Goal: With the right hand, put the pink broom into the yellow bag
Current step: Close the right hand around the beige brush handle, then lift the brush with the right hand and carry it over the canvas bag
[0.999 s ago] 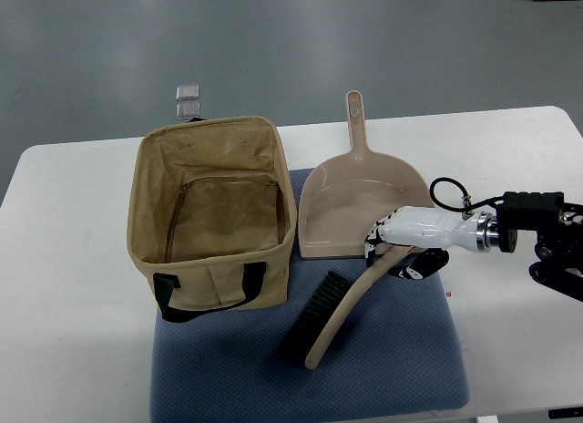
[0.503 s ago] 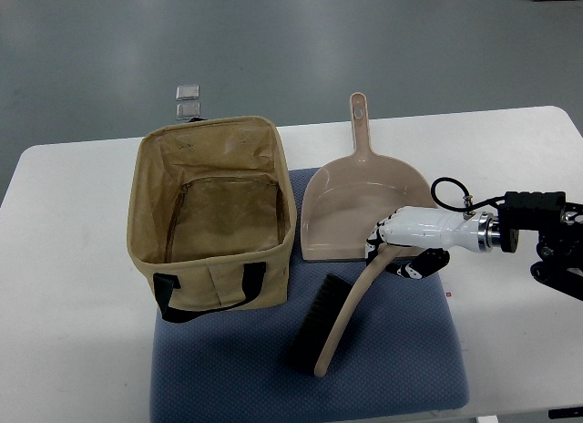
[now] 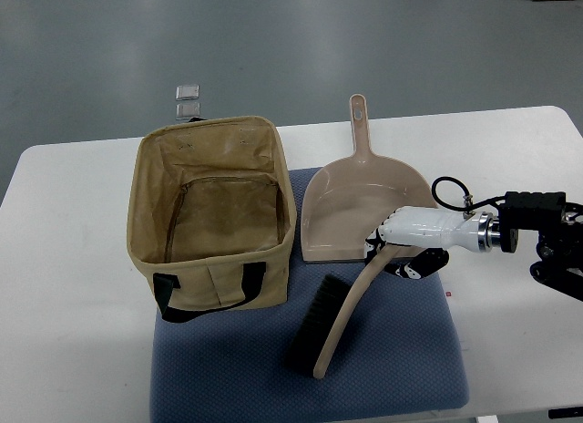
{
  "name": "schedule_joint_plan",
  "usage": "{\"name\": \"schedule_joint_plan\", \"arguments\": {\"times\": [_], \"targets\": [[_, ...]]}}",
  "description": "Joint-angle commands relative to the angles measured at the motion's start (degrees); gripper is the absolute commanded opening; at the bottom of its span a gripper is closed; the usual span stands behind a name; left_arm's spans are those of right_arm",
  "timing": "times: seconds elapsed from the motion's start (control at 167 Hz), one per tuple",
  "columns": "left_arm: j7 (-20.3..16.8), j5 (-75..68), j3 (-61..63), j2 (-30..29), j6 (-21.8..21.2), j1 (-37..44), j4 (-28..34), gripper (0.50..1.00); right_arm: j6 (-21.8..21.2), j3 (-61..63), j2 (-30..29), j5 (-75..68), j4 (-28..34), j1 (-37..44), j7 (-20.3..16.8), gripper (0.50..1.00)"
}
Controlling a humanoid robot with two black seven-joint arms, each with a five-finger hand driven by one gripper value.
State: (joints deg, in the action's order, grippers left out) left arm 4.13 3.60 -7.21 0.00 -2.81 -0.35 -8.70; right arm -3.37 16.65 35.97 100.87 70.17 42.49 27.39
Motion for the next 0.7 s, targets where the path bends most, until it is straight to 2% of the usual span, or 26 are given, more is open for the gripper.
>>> {"name": "schedule_joint_plan", "arguments": {"times": [0.0, 0.377, 0.521, 0.61, 0.694], "targets": [[0.00, 0.00, 0.00, 0.00, 0.00, 0.00, 0.00, 1.000, 0.38, 0.05, -0.03, -0.06, -0.03, -0.04, 0.03, 0.500], [0.00, 0.00, 0.00, 0.00, 0.00, 0.00, 0.00, 1.000, 2.76, 0.58, 2.43, -2.34, 0.06, 0.05, 1.35, 0.500], [0.00, 0.00, 0.00, 0.00, 0.00, 0.00, 0.00, 1.000, 3.64, 0.58, 5.60, -4.80, 0.15, 0.23, 1.79, 0.500], [0.00, 0.00, 0.00, 0.00, 0.00, 0.00, 0.00, 1.000, 3.72, 0.67, 7.88, -7.08, 0.15, 0.75, 3.90, 0.500], [0.00, 0.00, 0.00, 0.00, 0.00, 0.00, 0.00, 1.000, 3.81, 0.67, 9.47, -8.93, 0.15, 1.28, 4.25, 0.500]]}}
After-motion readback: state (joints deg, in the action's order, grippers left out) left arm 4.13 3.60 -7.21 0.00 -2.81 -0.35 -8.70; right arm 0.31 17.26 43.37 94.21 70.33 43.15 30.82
